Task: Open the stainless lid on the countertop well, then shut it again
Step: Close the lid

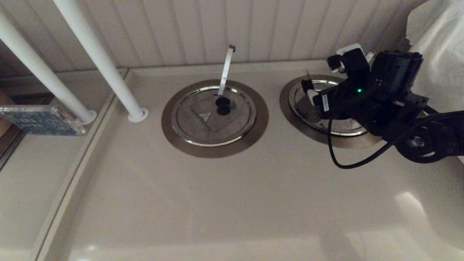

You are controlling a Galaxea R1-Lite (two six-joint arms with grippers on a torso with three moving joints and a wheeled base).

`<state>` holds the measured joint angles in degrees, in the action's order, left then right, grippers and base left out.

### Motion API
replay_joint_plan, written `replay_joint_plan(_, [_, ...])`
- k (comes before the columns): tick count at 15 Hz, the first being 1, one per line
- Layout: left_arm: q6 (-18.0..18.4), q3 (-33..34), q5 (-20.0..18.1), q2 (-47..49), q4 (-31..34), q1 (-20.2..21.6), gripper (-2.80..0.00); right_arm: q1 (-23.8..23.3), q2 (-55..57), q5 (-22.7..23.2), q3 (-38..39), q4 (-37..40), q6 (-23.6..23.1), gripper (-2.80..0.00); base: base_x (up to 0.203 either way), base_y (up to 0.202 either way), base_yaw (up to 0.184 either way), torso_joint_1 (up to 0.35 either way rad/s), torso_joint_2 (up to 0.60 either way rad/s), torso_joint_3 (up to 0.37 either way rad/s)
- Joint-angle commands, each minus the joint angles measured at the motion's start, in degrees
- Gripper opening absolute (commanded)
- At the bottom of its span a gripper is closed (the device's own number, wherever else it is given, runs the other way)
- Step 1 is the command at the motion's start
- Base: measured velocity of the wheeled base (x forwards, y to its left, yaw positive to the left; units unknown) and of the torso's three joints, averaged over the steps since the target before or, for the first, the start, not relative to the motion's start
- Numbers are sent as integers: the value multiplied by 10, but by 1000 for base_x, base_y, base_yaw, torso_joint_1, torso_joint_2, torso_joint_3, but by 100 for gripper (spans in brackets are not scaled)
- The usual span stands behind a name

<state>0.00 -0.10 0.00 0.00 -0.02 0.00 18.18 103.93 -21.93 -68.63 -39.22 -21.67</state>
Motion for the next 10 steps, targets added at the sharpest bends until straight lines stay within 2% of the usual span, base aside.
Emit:
replay_joint_plan(1, [0,0,0,0,-1,0,-280,-18,-18,-1,-1,-12,-11,0,0,0,0,0,0,0])
replay_joint_plan(6, [1,0,0,0,-1,0,-280,-51,-52,0,6,-14,-21,0,0,0,0,0,0,0])
replay_joint_plan(10, [1,0,0,0,-1,0,-280,-54,-74,0,11,-13,-17,0,0,0,0,0,0,0])
